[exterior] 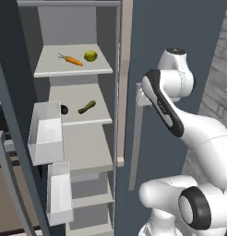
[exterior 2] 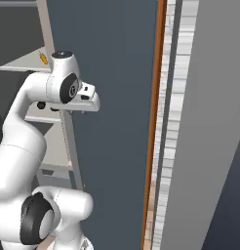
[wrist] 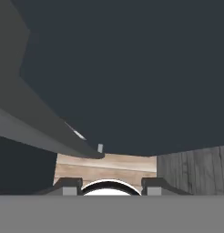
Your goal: Take the carrot and pear from the highest rack and move them to the second highest rack where the squash and eggplant are located, to maximize freezer space. Close the freezer door after rearranging.
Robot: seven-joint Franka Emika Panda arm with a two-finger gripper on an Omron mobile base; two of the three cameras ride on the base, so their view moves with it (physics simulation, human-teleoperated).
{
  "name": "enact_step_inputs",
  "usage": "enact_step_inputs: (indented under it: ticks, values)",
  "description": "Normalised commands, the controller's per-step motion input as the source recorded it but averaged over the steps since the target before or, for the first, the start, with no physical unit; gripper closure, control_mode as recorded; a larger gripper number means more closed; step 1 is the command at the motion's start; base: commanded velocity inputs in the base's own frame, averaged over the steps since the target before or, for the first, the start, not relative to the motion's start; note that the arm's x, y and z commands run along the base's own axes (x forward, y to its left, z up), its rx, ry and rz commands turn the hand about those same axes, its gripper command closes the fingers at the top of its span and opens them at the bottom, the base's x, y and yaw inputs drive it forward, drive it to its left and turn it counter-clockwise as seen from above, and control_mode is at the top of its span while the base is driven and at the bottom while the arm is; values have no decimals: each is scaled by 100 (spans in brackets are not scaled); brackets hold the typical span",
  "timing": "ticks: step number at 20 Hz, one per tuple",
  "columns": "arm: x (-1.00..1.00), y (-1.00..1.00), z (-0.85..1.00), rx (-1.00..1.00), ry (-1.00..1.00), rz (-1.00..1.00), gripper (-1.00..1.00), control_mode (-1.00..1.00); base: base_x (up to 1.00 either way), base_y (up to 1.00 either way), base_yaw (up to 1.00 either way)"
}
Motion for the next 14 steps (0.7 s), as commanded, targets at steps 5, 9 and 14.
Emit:
enact_step_inputs:
  ticks: [5, 9, 14]
  values:
    - [-5, 1, -2, 0, -2, 0, -100, 100, -4, 1, 0]
    - [0, 0, 0, 0, 0, 0, -100, 100, -31, 11, 25]
    - [0, 0, 0, 0, 0, 0, -100, 100, -18, 9, 48]
